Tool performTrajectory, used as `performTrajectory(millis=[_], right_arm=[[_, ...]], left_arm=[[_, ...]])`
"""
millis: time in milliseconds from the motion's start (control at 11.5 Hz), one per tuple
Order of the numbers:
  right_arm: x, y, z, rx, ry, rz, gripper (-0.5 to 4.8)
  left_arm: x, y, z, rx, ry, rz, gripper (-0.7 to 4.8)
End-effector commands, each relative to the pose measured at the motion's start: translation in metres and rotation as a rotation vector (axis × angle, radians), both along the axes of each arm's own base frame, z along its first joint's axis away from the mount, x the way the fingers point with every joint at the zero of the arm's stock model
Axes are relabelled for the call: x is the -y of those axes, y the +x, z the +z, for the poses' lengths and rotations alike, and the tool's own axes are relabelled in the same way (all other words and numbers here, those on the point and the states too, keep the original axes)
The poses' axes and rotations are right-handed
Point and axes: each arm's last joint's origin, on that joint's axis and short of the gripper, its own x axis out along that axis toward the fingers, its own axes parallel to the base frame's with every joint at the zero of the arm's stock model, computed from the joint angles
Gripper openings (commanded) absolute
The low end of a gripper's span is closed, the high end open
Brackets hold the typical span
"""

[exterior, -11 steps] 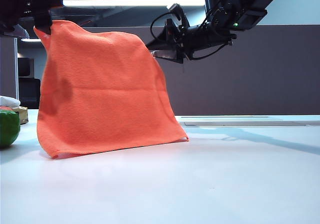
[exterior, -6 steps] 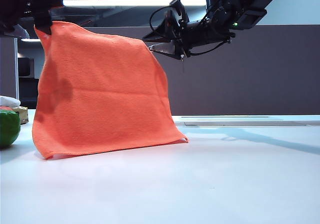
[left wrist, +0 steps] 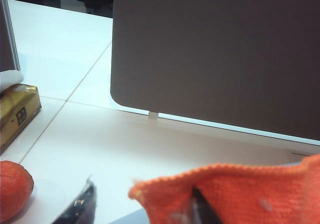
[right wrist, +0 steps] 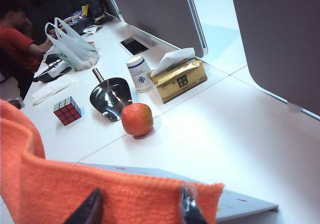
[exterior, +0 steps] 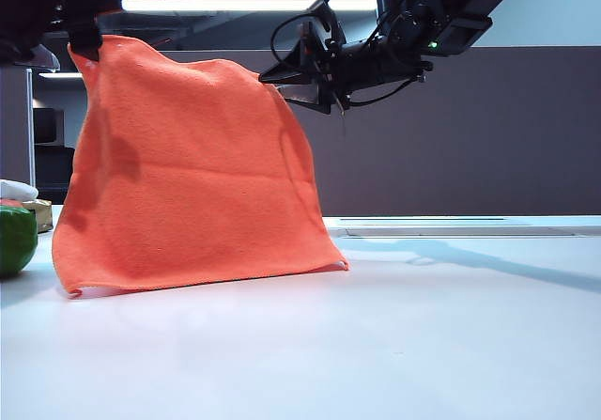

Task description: Pick up the cloth from the table and use it to cover the mirror.

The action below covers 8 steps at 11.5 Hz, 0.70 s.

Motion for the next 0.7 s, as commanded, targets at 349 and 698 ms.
performTrajectory(millis=[349, 698], right_arm=[[0.0009, 0.0007, 0.0039, 0.024, -0.005, -0.048, 0.39], [0.0011, 0.0011, 0.0039, 0.049, -0.015, -0.059, -0.01]], left_arm=[[-0.0001, 0.0019, 0.0011, 0.016, -0.002, 0.010, 2.41], [-0.0043, 0.0027, 0.0011, 0.016, -0.002, 0.027, 2.41]])
